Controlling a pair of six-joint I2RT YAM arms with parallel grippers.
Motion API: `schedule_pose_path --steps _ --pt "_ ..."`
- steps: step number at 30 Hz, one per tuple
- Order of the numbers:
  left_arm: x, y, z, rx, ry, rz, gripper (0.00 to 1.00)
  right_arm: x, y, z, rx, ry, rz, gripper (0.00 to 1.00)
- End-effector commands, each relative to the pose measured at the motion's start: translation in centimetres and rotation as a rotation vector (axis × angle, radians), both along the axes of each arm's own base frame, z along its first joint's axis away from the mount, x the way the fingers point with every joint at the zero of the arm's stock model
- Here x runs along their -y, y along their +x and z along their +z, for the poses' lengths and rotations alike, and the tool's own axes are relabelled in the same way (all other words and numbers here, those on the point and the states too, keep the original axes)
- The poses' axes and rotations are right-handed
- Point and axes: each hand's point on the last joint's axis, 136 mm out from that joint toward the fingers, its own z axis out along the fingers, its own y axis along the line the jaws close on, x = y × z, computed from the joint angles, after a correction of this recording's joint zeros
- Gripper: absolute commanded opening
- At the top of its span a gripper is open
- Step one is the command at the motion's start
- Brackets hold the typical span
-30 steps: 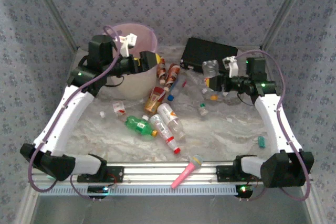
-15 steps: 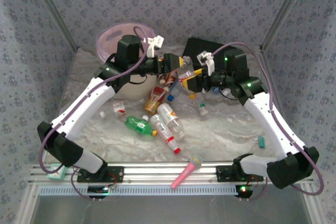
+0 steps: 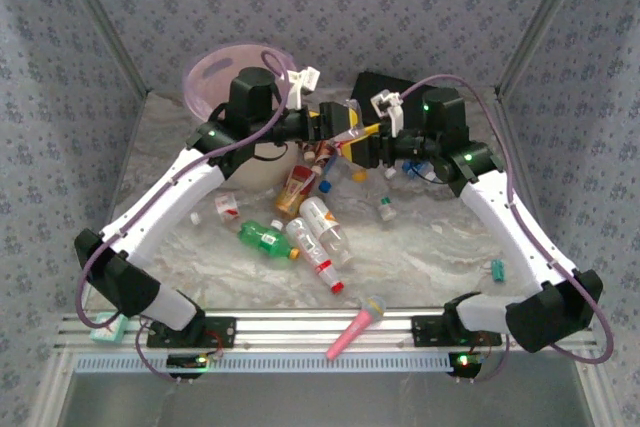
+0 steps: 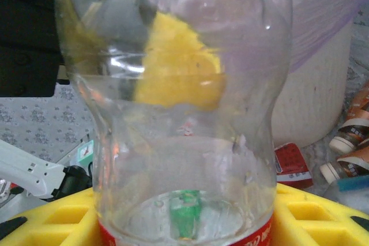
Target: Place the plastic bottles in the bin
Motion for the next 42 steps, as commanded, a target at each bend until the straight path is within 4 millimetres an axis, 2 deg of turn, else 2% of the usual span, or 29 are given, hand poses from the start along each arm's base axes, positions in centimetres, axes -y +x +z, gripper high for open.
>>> schedule_pose_path --steps 1,6,16,20,23,27,28,30,33,37,39,42 --pt "0.2 1.1 -0.1 0.019 -0.005 0.034 0.89 -0.8 -0.6 1.3 0.020 0.037 0.041 0.55" --pt "0.6 1.6 0.0 0.024 -0.014 0.039 0.88 -1.2 -0.6 1.3 0.025 0.038 0.050 0.55" --pt "0.5 1.8 -0.2 0.025 -0.007 0.047 0.63 -1.5 0.1 1.0 0.017 0.028 0.042 0.59" --pt "0.1 1.9 -0.4 0.033 0.019 0.065 0.61 -1.3 0.3 1.1 0.001 0.017 0.017 0.62" --pt "-0.6 2.4 -0.4 0.042 0.042 0.093 0.59 -1.0 0.2 1.2 -0.016 0.005 0.001 0.72" --pt "-2.0 3.3 0.0 0.053 0.057 0.125 0.59 0.1 0.0 1.8 -0.022 -0.001 -0.035 0.92" --pt "-2.4 3.7 0.2 0.058 0.060 0.135 0.58 0.5 -0.1 2.0 -0.021 -0.001 -0.048 0.99" --pt "-3.4 4.4 0.9 0.074 0.062 0.160 0.57 1.3 -0.7 2.3 -0.012 -0.006 -0.061 1.00" --pt "-6.1 5.8 2.9 0.121 0.069 0.221 0.50 3.0 -1.6 1.5 -0.006 -0.072 -0.114 1.00" --pt "-11.2 8.3 6.5 0.193 0.083 0.364 0.30 5.6 -2.7 -1.2 -0.070 -0.132 -0.185 1.00" --pt "-13.6 9.3 7.8 0.219 0.084 0.434 0.16 6.7 -2.9 -2.3 -0.108 -0.135 -0.222 1.00" --pt "-17.2 10.8 9.1 0.247 0.091 0.535 0.01 8.2 -3.2 -4.2 -0.162 -0.134 -0.279 1.00"
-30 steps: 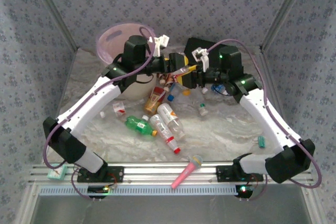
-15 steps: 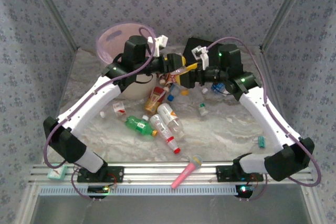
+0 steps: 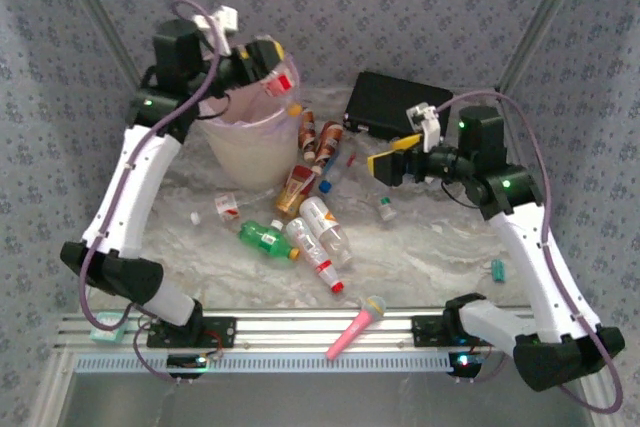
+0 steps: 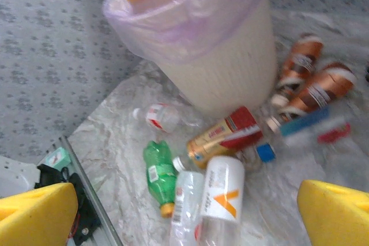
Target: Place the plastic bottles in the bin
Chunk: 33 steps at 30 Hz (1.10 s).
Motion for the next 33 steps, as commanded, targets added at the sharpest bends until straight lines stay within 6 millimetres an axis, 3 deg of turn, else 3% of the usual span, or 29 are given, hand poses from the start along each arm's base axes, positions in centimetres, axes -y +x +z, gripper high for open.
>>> schedule_pose_path --steps 1,4,8,12,19,26,33 --pt "-3.8 0.8 1.4 0.041 0.050 0.112 0.00 1.7 -0.5 -3.9 -0.124 -0.035 -0.074 1.00" --pt "-7.1 2.8 0.7 0.041 0.188 0.252 0.00 3.0 -0.6 -5.2 -0.160 -0.047 -0.133 1.00" --pt "-9.0 5.7 -2.1 -0.025 0.385 0.322 0.00 5.2 -0.4 -6.9 -0.197 -0.138 -0.256 0.97" --pt "-8.5 8.7 -7.2 -0.144 0.515 0.281 0.00 6.4 -0.8 -7.2 -0.175 -0.153 -0.329 0.97" --pt "-5.8 11.1 -15.6 -0.275 0.656 0.198 0.00 7.4 -0.9 -8.4 -0.200 -0.199 -0.370 0.96" --pt "-4.4 11.5 -22.8 -0.390 0.754 0.146 0.00 8.3 -1.0 -7.9 -0.183 -0.211 -0.402 0.96" --pt "-4.2 11.6 -27.3 -0.452 0.764 0.132 0.00 8.6 -1.0 -8.7 -0.205 -0.213 -0.417 0.96"
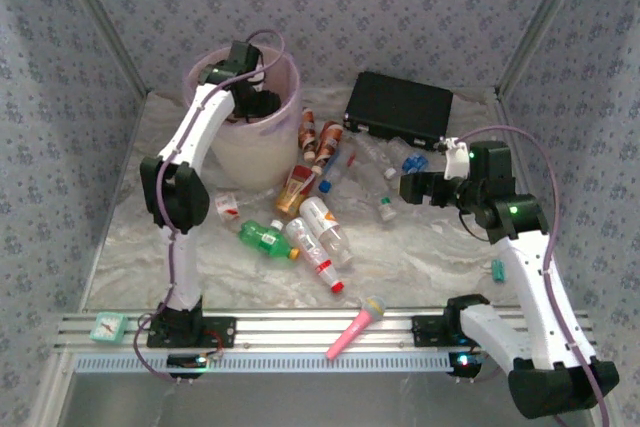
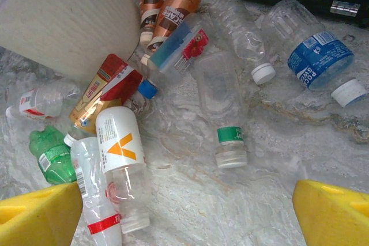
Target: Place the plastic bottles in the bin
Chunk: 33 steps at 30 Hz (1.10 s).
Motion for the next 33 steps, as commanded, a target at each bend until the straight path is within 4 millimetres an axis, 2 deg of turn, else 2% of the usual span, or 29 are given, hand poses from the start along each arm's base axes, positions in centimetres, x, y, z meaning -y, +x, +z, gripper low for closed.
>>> schedule_pose_path --steps 1,3,4,6,11,14,21,27,29,33 --pt "0.0 0.8 0.2 0.039 0.005 -0.003 0.00 0.5 -0.5 -0.6 -0.019 -0.009 -0.022 0.96" --pt "0.0 0.9 -0.4 0.026 0.006 -0.004 0.00 0.6 -0.5 -0.6 -0.018 -0.011 -0.026 0.96" --pt "0.0 0.9 -0.7 0.021 0.006 -0.005 0.03 0.7 -0.5 -0.6 -0.017 -0.012 -0.028 0.96" --pt "0.2 0.9 -0.7 0.020 0.001 -0.011 0.15 0.7 -0.6 -0.7 -0.020 -0.013 -0.030 0.96" --pt "0.1 0.9 0.8 0.052 -0.005 -0.010 0.56 0.9 -0.6 -0.9 -0.023 -0.021 -0.032 0.96" --pt "0.0 0.7 2.1 0.070 -0.006 -0.011 0.70 1.1 -0.6 -0.9 -0.023 -0.031 -0.037 0.97" --pt "-0.2 -0.1 6.0 0.135 -0.015 -0.028 0.86 2.8 -0.4 -2.3 -0.063 -0.107 -0.094 0.98" --pt "-0.8 -1.3 10.5 0.218 -0.014 -0.035 0.94 4.0 0.8 -3.5 -0.068 -0.197 -0.115 0.99" --pt "-1.4 -2.0 12.4 0.255 0.000 -0.032 0.99 4.3 1.5 -3.6 -0.054 -0.229 -0.114 0.99" --pt "-3.2 -3.7 16.0 0.346 0.029 -0.032 1.00 5.2 2.6 -4.3 -0.035 -0.345 -0.084 0.97"
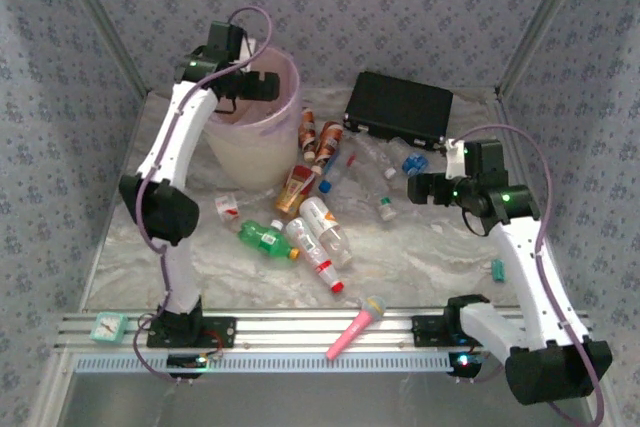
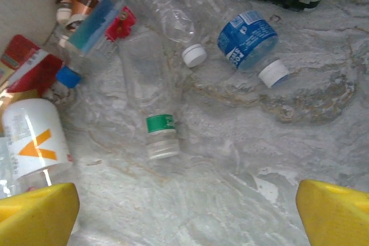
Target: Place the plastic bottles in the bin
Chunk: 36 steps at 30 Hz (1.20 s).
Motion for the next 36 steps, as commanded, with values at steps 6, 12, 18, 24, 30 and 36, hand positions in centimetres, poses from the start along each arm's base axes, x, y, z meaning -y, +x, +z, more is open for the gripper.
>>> schedule_pose_path --steps 6,12,18,24,30,36 --pt "-4.6 -6.8 8.6 0.212 -0.058 0.038 1.00 2.2 1.6 -2.0 -0.021 -0.241 0.070 0.83" --pt "-4.8 -13.5 6.0 0.156 -0.165 0.015 1.00 4.8 5.3 -5.2 -0.145 -0.330 0.100 0.77" --pt "-3.1 -18.9 4.2 0.109 -0.399 -0.040 1.00 3.9 11.1 -8.3 -0.164 -0.347 0.258 0.77" --pt "-2.6 -21.2 1.1 0.030 -0.455 -0.043 0.99 3.1 14.6 -12.0 -0.241 -0.368 0.361 0.80" --pt "-3.1 -21.8 1.4 0.056 -0.456 -0.032 0.99 1.7 16.4 -14.5 -0.278 -0.335 0.428 0.81" --pt "-3.0 -21.2 1.6 0.056 -0.460 -0.030 0.99 1.3 16.6 -17.2 -0.357 -0.338 0.468 0.80"
